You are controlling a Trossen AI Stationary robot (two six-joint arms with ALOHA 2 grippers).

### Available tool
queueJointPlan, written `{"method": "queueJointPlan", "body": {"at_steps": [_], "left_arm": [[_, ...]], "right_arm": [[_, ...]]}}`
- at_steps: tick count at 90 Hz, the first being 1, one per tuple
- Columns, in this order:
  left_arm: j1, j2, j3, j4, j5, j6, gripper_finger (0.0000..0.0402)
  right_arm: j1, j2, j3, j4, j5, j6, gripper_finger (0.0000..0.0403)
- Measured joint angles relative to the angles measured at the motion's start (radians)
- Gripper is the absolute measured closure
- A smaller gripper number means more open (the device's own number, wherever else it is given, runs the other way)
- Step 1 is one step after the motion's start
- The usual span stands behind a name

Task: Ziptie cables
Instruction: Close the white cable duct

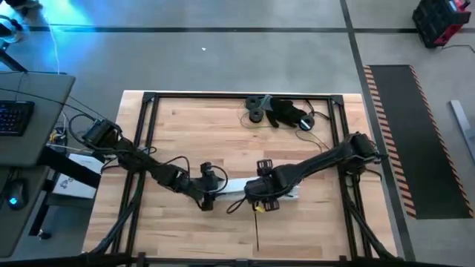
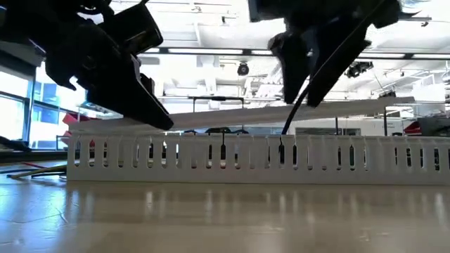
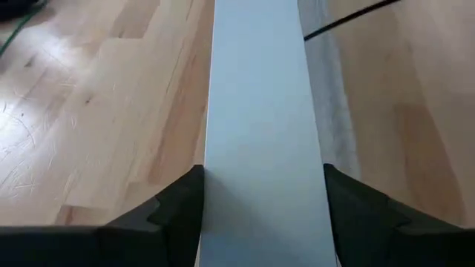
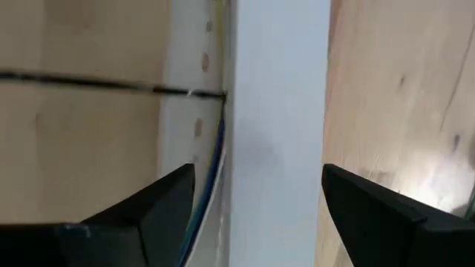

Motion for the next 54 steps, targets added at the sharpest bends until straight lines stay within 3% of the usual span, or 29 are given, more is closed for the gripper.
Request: {"method": "queueJointPlan", "body": {"at_steps": [26, 41, 54], "left_arm": [[-0.058, 0.0, 0.058, -0.046, -0.078, 0.048, 0.0194], [-0.088, -0.001, 0.141, -0.182, -0.124, 0.046, 0.0194], [-0.096, -0.001, 0.173, -0.21, -0.132, 0.047, 0.0194]], "right_arm": [[0.055, -0.053, -0.002, -0.039, 0.101, 0.003, 0.0125], [0.114, -0.18, -0.002, -0.035, 0.186, 0.081, 0.0125], [0.154, -0.212, -0.002, 0.013, 0.25, 0.162, 0.0125]]}}
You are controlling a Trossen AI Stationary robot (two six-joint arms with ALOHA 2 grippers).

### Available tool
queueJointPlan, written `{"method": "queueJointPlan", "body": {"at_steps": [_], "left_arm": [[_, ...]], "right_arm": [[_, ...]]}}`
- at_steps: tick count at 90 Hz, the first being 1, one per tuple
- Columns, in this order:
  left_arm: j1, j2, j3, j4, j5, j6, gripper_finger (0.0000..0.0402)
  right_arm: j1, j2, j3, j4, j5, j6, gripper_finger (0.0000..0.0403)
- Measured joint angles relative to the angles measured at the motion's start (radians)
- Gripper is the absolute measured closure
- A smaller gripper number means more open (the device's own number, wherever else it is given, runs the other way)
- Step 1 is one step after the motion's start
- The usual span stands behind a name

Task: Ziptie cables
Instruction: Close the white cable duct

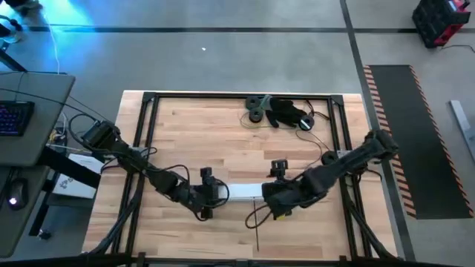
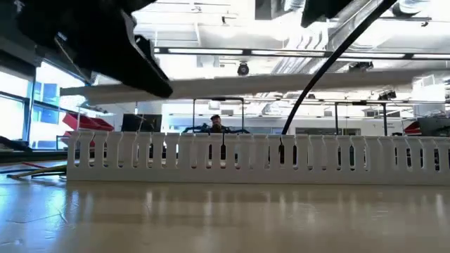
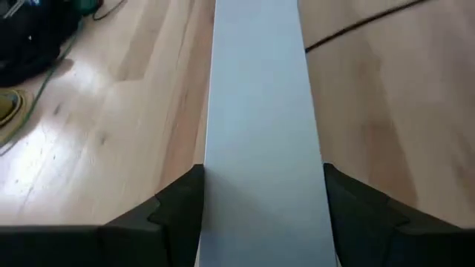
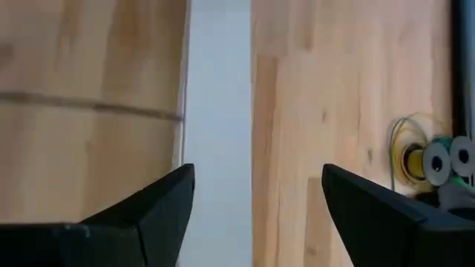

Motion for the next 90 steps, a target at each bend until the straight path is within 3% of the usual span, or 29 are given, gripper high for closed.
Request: {"method": "queueJointPlan", "body": {"at_steps": [8, 23, 34, 66, 79, 90], "left_arm": [[0.0, 0.0, 0.001, -0.004, -0.006, 0.0, 0.0194], [-0.002, 0.0, 0.001, -0.012, -0.019, 0.0, 0.0194], [-0.005, 0.0, 0.001, -0.016, -0.019, 0.0, 0.0194], [-0.006, 0.0, 0.001, -0.032, -0.019, -0.01, 0.0194], [-0.006, 0.0, 0.001, -0.031, -0.02, -0.01, 0.0194], [-0.008, 0.0, 0.001, -0.03, -0.022, -0.01, 0.0194]], "right_arm": [[0.012, 0.016, -0.005, 0.03, 0.015, 0.021, 0.0125], [0.019, 0.021, -0.152, 0.315, -0.008, -0.11, 0.0125], [-0.016, 0.021, -0.219, 0.416, -0.01, -0.135, 0.012], [-0.14, 0.032, -0.263, 0.38, -0.212, -0.081, 0.0066], [-0.146, 0.036, -0.264, 0.314, -0.228, -0.043, 0.0089], [-0.146, 0.037, -0.264, 0.283, -0.245, -0.021, 0.0132]]}}
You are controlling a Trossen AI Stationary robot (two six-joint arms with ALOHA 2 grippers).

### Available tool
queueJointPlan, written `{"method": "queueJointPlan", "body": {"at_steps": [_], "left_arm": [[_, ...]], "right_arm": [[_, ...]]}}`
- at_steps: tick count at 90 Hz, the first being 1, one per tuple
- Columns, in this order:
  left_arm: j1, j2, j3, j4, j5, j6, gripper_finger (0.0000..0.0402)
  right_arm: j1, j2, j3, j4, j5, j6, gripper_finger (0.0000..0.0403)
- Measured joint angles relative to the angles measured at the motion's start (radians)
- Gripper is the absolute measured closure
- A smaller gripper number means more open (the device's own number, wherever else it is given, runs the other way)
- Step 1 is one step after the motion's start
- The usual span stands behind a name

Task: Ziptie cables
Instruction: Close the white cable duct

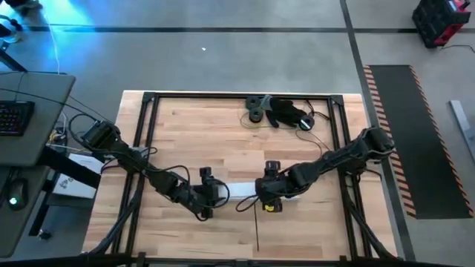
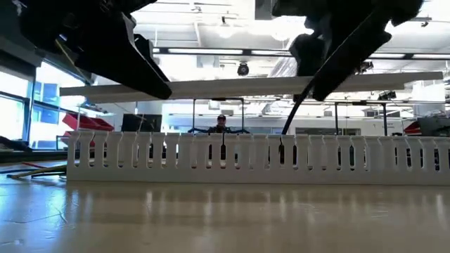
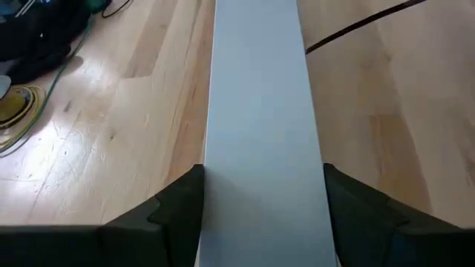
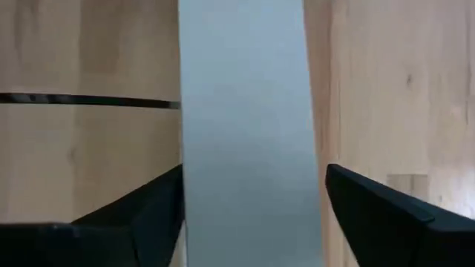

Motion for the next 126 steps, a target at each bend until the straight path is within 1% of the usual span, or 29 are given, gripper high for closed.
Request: {"method": "queueJointPlan", "body": {"at_steps": [10, 14, 31, 43, 47, 54, 62, 68, 77, 86, 100, 109, 126], "left_arm": [[-0.005, 0.0, 0.0, 0.001, -0.008, 0.004, 0.0195], [-0.008, 0.0, 0.0, 0.002, -0.012, 0.008, 0.0195], [-0.012, 0.0, 0.0, 0.002, -0.024, 0.022, 0.0193], [-0.024, -0.021, 0.0, -0.025, -0.039, 0.047, 0.0159], [-0.034, -0.039, 0.0, -0.059, -0.051, 0.038, 0.0149], [-0.055, -0.081, 0.0, -0.121, -0.05, -0.002, 0.014], [-0.08, -0.133, 0.0, -0.202, -0.056, -0.066, 0.0138], [-0.102, -0.164, 0.0, -0.267, -0.08, -0.124, 0.0139], [-0.136, -0.21, 0.0, -0.321, -0.134, -0.21, 0.0144], [-0.161, -0.231, 0.0, -0.327, -0.167, -0.272, 0.0153], [-0.169, -0.216, -0.006, -0.327, -0.162, -0.346, 0.0181], [-0.168, -0.193, -0.03, -0.323, -0.164, -0.409, 0.0212], [-0.169, -0.192, -0.093, -0.309, -0.162, -0.505, 0.0278]], "right_arm": [[-0.001, 0.0, 0.0, -0.013, -0.031, 0.01, 0.0183], [0.0, 0.0, 0.0, -0.015, -0.04, 0.008, 0.0198], [0.0, 0.0, 0.0, -0.021, -0.029, 0.008, 0.0198], [0.001, 0.0, 0.002, -0.034, -0.003, 0.013, 0.0198], [0.001, 0.0, 0.002, -0.049, -0.002, 0.019, 0.0198], [-0.001, 0.001, -0.001, -0.083, 0.004, 0.048, 0.0198], [-0.001, 0.001, 0.0, -0.08, 0.022, 0.051, 0.0198], [-0.001, 0.001, 0.0, -0.084, 0.026, 0.048, 0.0198], [-0.006, 0.001, 0.001, -0.033, -0.002, 0.042, 0.0198], [-0.011, 0.009, 0.005, -0.002, -0.012, 0.042, 0.0198], [-0.028, 0.051, 0.005, 0.001, -0.074, 0.04, 0.0198], [-0.036, 0.068, 0.005, -0.008, -0.077, 0.036, 0.0198], [-0.04, 0.068, 0.005, -0.008, -0.08, 0.029, 0.0198]]}}
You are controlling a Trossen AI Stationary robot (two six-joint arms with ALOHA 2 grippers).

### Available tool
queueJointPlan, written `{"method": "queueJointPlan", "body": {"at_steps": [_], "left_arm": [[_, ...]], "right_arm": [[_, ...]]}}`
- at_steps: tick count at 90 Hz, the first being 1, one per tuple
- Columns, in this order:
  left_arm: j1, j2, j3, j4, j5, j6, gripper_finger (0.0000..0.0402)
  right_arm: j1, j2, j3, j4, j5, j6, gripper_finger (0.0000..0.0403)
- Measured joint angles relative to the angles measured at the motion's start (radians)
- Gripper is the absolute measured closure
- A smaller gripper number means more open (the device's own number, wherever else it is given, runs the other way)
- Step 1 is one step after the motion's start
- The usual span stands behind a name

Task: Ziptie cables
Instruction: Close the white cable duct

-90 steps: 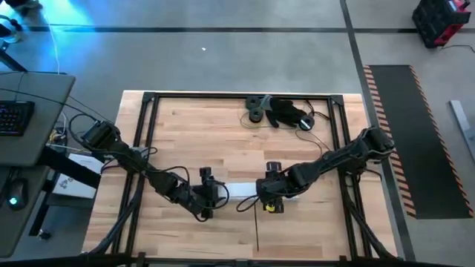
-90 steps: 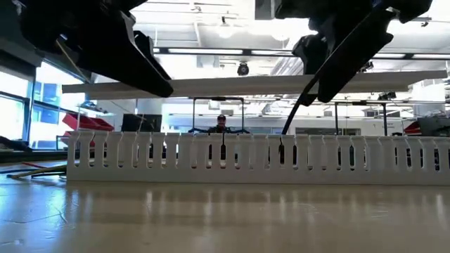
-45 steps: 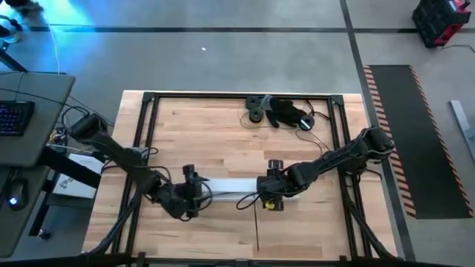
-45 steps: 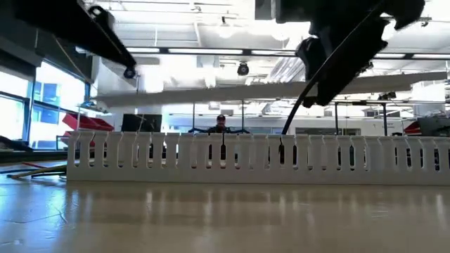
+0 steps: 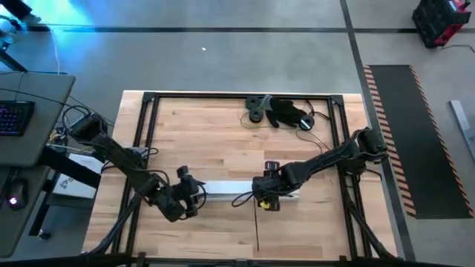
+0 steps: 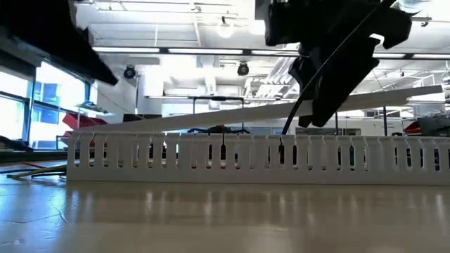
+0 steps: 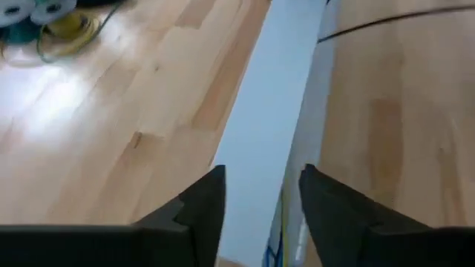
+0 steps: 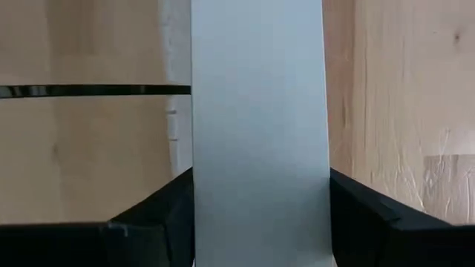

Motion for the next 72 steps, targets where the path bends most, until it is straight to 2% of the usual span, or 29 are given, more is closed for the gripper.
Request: {"method": "queueJointPlan", "body": {"at_steps": [13, 26, 72], "left_arm": [[0.0, 0.0, -0.038, 0.042, 0.001, -0.01, 0.0312], [0.0, 0.0, -0.066, 0.113, 0.031, 0.007, 0.0331], [-0.001, 0.0, -0.266, 0.458, 0.068, 0.017, 0.0338]], "right_arm": [[0.0, 0.0, 0.0, 0.02, -0.019, -0.021, 0.0198], [0.0, 0.0, 0.0, 0.022, -0.031, -0.038, 0.0198], [0.0, 0.0, 0.0, 0.015, -0.031, -0.04, 0.0198]]}}
